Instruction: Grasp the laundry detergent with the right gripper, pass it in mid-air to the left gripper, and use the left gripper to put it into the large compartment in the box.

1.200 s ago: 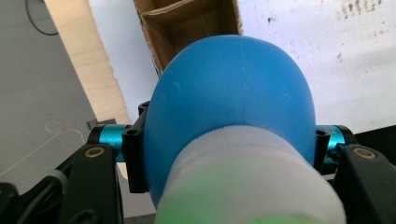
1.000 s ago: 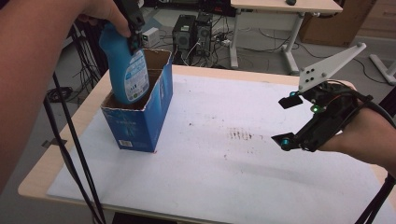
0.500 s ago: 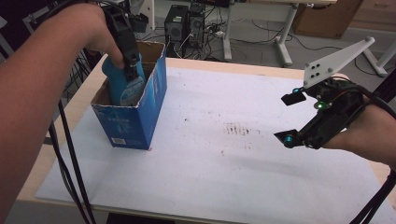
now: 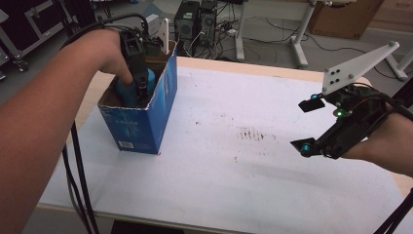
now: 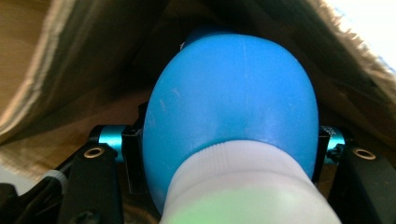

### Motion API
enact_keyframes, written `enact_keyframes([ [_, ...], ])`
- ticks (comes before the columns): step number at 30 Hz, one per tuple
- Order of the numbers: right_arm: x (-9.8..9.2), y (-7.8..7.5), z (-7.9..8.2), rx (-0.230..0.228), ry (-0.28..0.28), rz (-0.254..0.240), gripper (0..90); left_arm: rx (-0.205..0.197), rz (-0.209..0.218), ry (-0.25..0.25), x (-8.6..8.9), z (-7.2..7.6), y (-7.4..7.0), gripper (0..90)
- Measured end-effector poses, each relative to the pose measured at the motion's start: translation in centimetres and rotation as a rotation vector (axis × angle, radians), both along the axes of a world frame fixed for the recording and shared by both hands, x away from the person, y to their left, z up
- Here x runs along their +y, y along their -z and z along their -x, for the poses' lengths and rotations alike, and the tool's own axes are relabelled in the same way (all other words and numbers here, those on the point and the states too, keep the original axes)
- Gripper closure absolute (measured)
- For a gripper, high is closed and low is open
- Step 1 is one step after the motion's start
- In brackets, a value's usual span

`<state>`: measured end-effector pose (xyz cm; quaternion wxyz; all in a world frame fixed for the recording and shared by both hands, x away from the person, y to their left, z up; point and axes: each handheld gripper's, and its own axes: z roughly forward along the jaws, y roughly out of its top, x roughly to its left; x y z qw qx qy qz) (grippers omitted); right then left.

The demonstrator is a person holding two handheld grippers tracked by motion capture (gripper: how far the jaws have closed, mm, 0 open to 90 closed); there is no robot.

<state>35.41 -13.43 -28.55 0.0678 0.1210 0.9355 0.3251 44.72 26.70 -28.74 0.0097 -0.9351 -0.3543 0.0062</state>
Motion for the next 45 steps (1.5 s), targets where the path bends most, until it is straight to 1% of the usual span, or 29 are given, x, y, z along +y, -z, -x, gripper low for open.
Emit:
enact_keyframes([
  [4,0.0,0.1,0.0,0.0,0.0,-0.001,0.6,-0.003,0.01,-0.005,0.1,-0.1,0.0,37.6],
  [6,-0.1,0.2,0.0,0.003,0.001,-0.004,0.7,0.006,0.011,0.001,0.1,-0.2,0.1,37.5],
  [8,0.0,0.2,0.0,0.003,0.001,-0.004,0.6,0.009,0.015,-0.004,0.1,-0.3,0.2,37.3],
  [9,-0.1,0.3,0.0,0.004,0.002,-0.002,0.7,0.014,0.028,-0.012,0.1,-0.5,0.2,37.2],
  [11,-0.1,0.3,0.0,0.004,0.003,-0.004,0.7,0.021,0.03,-0.014,0.2,-0.6,0.1,36.3],
  [12,0.0,0.3,0.0,0.003,0.004,-0.006,0.6,0.025,0.044,-0.038,0.2,-0.6,0.1,34.4],
  [14,0.0,0.3,0.0,0.003,0.003,-0.007,0.7,0.028,0.045,-0.049,0.3,-0.6,0.1,32.4],
  [16,-0.1,0.3,0.0,0.003,0.002,-0.006,0.7,0.024,0.054,-0.062,0.3,-0.7,-0.1,30.9],
  [18,-0.1,0.4,0.0,0.003,0.006,-0.007,0.7,0.036,0.059,-0.065,0.4,-0.7,-0.3,30.9],
  [22,-0.2,0.4,0.0,0.003,0.004,-0.011,0.7,0.042,0.051,-0.068,0.3,-0.7,-0.9,30.0],
  [23,-0.3,0.4,0.0,0.005,0.009,-0.012,0.7,0.034,0.054,-0.07,0.2,-0.7,-1.3,30.0],
  [25,-0.3,0.3,0.0,0.004,0.009,-0.014,0.7,0.036,0.05,-0.066,0.1,-0.7,-1.8,30.0],
  [27,-0.4,0.3,0.0,0.005,0.01,-0.015,0.6,0.03,0.048,-0.068,0.0,-0.6,-2.0,30.0],
  [28,-0.4,0.3,0.0,0.003,0.007,-0.018,0.7,0.025,0.046,-0.072,-0.1,-0.5,-2.6,29.2],
  [29,-0.5,0.3,0.1,0.005,0.008,-0.017,0.7,0.024,0.045,-0.07,-0.1,-0.5,-2.9,28.1],
  [30,-0.5,0.3,0.1,0.005,0.008,-0.017,0.7,0.024,0.045,-0.07,-0.1,-0.5,-2.9,28.1],
  [31,-0.5,0.3,0.1,0.005,0.01,-0.018,0.7,0.027,0.038,-0.065,-0.1,-0.5,-3.1,28.1],
  [33,-0.5,0.3,0.1,0.007,0.007,-0.021,0.7,0.017,0.036,-0.076,-0.1,-0.4,-3.6,27.9],
  [34,-0.5,0.2,0.1,0.006,0.007,-0.019,0.6,0.013,0.027,-0.073,-0.2,-0.4,-3.9,27.2],
  [35,-0.5,0.2,0.1,0.004,0.005,-0.023,0.7,0.013,0.02,-0.068,-0.2,-0.3,-4.5,27.0],
  [36,-0.5,0.2,0.1,0.004,0.005,-0.023,0.7,0.013,0.02,-0.068,-0.2,-0.3,-4.5,26.7],
  [37,-0.5,0.1,0.2,0.007,0.003,-0.021,0.7,0.006,0.033,-0.071,-0.3,-0.1,-5.0,25.6],
  [38,-0.5,0.1,0.2,0.007,0.003,-0.021,0.7,0.006,0.033,-0.071,-0.3,-0.1,-5.0,25.4],
  [39,-0.4,0.1,0.1,0.005,0.0,-0.02,0.7,0.003,0.046,-0.064,-0.4,0.0,-5.7,25.3],
  [40,-0.4,0.0,0.1,0.008,0.0,-0.016,0.7,0.003,0.046,-0.064,-0.4,0.0,-5.7,25.3],
  [41,-0.4,0.0,0.1,0.008,0.0,-0.016,0.7,0.001,0.052,-0.058,-0.5,0.1,-6.0,25.3],
  [44,-0.5,-0.2,0.0,0.009,0.0,-0.014,0.7,-0.011,0.043,-0.048,-0.8,0.3,-6.8,23.8],
  [45,-0.5,-0.3,-0.2,0.013,0.008,-0.013,0.7,-0.017,0.035,-0.047,-0.9,0.4,-7.0,21.1],
])
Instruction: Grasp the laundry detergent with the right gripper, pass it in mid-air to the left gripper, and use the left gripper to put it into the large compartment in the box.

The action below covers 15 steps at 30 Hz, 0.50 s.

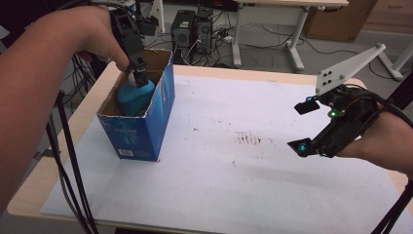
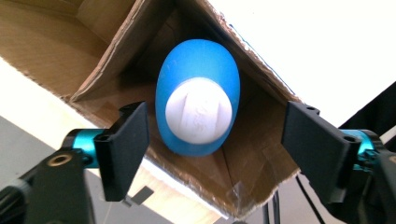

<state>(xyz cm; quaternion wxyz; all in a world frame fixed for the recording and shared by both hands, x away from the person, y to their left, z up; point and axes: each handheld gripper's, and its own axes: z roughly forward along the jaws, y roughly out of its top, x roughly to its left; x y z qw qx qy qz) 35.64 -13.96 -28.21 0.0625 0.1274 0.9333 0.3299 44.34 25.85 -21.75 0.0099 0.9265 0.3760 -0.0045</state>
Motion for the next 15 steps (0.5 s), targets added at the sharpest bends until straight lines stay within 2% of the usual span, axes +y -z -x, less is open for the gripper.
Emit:
enact_keyframes([
  [3,0.0,-0.3,-0.3,0.001,0.0,0.006,0.6,-0.017,0.002,0.022,-0.5,0.3,-1.0,20.4],
  [8,0.1,-0.8,-0.7,0.008,-0.018,0.029,0.7,-0.027,-0.007,0.051,-1.2,0.8,-1.8,17.1],
  [10,0.2,-1.1,-1.1,0.02,-0.043,0.045,0.6,-0.035,-0.016,0.067,-1.6,1.0,-2.2,15.1],
  [11,0.3,-1.3,-1.2,0.02,-0.057,0.056,0.6,-0.036,-0.007,0.09,-2.2,1.3,-2.5,15.1],
  [12,0.3,-1.3,-1.2,0.02,-0.057,0.056,0.6,-0.036,-0.007,0.09,-2.2,1.3,-2.5,15.0],
  [15,0.5,-1.5,-1.6,0.027,-0.077,0.098,0.7,-0.04,-0.008,0.132,-3.1,1.7,-2.8,13.6],
])
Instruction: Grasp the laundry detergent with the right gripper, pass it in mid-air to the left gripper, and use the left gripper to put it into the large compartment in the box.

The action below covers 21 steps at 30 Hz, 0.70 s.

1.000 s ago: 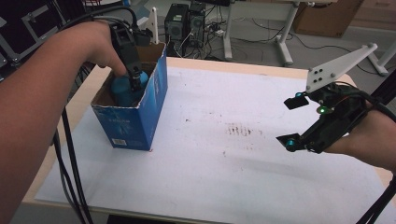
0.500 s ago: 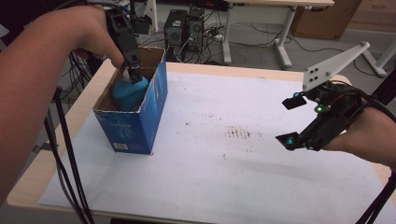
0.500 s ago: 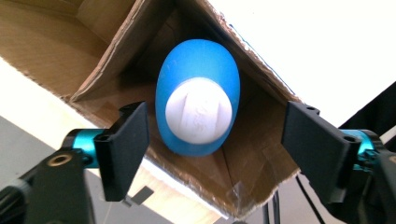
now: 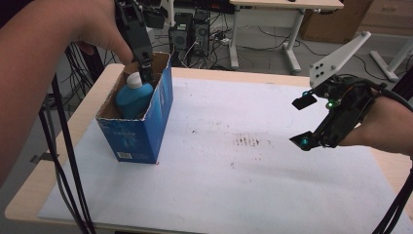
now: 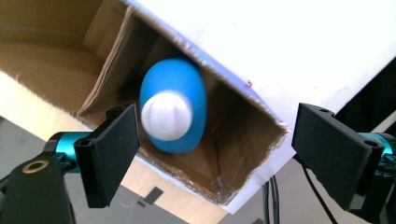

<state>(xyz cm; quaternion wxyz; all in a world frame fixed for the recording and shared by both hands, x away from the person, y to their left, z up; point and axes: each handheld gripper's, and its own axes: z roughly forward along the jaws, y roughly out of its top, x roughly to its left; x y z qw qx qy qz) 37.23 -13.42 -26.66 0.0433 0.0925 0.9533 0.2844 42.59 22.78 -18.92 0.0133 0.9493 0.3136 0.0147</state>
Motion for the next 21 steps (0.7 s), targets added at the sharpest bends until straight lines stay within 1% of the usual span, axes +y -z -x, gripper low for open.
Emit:
enact_keyframes([
  [2,0.0,-0.1,-0.3,0.008,-0.003,0.021,0.7,0.011,0.006,0.035,-0.6,0.3,-0.1,12.7],
  [3,0.0,-0.2,-0.6,0.013,-0.009,0.042,0.7,0.037,0.016,0.069,-1.2,0.5,0.1,12.5],
  [4,0.0,-0.2,-0.6,0.013,-0.009,0.042,0.7,0.037,0.016,0.069,-1.2,0.5,0.1,12.4],
  [6,0.0,-0.3,-0.8,0.016,-0.009,0.069,0.7,0.046,0.009,0.096,-1.8,0.7,0.3,12.0],
  [7,0.0,-0.3,-0.8,0.016,-0.009,0.069,0.7,0.046,0.009,0.096,-1.8,0.7,0.3,10.3],
  [8,-0.3,-0.2,-1.1,0.024,-0.004,0.108,0.7,0.052,0.012,0.146,-2.6,0.9,0.5,9.9],
  [10,-0.5,-0.1,-1.2,0.03,-0.007,0.117,0.7,0.049,0.016,0.178,-3.1,1.0,0.5,9.8],
  [14,-0.8,0.0,-1.2,0.044,-0.006,0.134,0.7,0.054,0.023,0.235,-4.2,1.2,0.7,7.9],
  [16,-0.8,0.1,-1.2,0.045,-0.009,0.141,0.7,0.054,0.023,0.235,-4.2,1.2,0.7,7.7],
  [17,-0.7,0.2,-1.2,0.049,-0.014,0.153,0.7,0.058,0.031,0.271,-4.9,1.4,1.0,6.7],
  [18,-0.7,0.3,-1.1,0.052,-0.013,0.16,0.7,0.058,0.036,0.29,-5.1,1.4,1.2,6.5],
  [20,-0.6,0.4,-1.1,0.052,-0.021,0.171,0.7,0.066,0.041,0.311,-5.6,1.4,1.5,6.0],
  [21,-0.6,0.5,-1.1,0.056,-0.021,0.176,0.7,0.059,0.039,0.331,-5.8,1.5,1.7,6.0],
])
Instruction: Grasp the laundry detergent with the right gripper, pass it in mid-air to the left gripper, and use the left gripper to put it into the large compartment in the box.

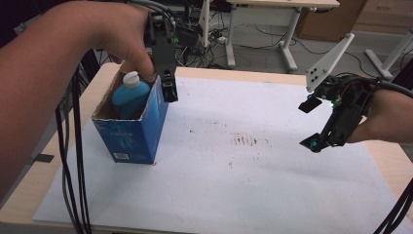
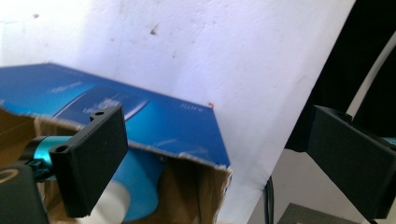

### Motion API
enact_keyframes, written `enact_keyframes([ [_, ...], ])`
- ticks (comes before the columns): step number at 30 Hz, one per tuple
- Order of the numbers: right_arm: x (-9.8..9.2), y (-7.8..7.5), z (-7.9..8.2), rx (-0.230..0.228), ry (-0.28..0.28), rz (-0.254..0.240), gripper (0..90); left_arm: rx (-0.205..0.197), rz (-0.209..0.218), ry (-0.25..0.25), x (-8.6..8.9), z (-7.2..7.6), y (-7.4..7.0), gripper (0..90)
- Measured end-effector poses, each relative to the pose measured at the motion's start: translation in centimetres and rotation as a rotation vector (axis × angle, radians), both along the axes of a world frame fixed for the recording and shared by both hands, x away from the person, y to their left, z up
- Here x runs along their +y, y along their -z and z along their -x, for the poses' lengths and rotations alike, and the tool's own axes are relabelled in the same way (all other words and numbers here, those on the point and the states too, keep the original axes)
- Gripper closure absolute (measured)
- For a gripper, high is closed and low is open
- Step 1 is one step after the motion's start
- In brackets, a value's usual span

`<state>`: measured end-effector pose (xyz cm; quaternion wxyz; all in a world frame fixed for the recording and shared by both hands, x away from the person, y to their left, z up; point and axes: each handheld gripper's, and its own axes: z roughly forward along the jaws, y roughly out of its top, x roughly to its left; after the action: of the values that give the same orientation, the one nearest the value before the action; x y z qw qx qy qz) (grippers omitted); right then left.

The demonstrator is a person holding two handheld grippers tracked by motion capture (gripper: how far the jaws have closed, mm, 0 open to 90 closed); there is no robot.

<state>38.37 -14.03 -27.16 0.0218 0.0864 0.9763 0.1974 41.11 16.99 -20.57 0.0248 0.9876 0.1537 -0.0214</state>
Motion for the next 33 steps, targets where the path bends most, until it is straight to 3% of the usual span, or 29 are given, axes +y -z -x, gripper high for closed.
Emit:
enact_keyframes([
  [7,0.2,0.3,-0.1,0.003,0.011,0.053,0.6,0.007,0.005,0.059,-1.3,0.2,1.2,1.6],
  [17,0.4,0.4,-0.3,0.012,0.0,0.103,0.6,0.019,0.014,0.126,-2.8,0.3,1.8,1.6],
  [33,0.6,0.7,-0.3,0.017,-0.009,0.121,0.6,0.028,0.009,0.182,-4.1,0.4,2.3,1.6],
])
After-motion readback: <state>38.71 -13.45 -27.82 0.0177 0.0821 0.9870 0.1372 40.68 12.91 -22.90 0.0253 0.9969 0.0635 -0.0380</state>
